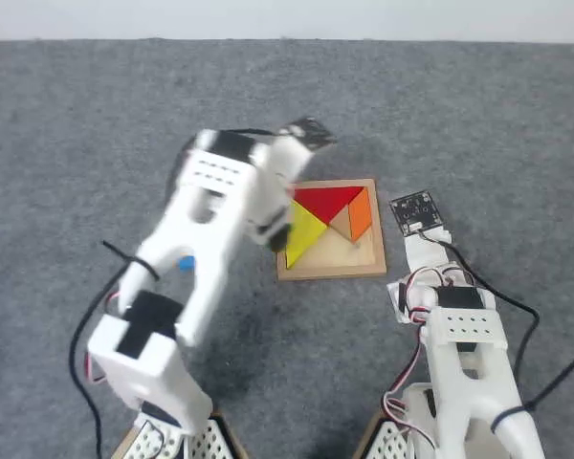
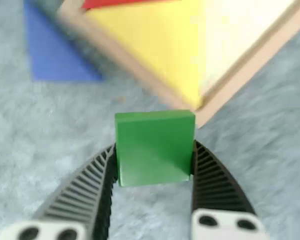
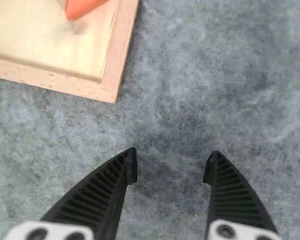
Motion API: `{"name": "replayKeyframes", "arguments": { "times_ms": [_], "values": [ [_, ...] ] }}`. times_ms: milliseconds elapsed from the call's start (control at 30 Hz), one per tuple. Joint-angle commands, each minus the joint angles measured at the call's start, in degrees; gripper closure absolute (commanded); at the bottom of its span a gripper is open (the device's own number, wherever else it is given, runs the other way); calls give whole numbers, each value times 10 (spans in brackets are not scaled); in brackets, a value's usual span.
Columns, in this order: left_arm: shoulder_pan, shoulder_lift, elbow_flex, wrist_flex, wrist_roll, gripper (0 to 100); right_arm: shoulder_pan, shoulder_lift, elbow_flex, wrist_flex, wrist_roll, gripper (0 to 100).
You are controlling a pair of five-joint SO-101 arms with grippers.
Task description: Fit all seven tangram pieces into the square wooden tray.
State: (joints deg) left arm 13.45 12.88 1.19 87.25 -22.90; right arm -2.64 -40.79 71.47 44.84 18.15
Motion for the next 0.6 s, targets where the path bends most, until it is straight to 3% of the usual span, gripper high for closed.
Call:
{"name": "replayKeyframes", "arguments": {
  "times_ms": [0, 267, 567],
  "values": [
    [89, 7, -7, -68, 89, 889, 7, -15, -5, -7, -2, 772],
    [133, 144, -90, -109, 223, 886, 7, -16, -5, -7, -2, 772],
    [132, 210, -162, -108, 258, 883, 7, -16, -5, -8, 0, 772]
  ]
}}
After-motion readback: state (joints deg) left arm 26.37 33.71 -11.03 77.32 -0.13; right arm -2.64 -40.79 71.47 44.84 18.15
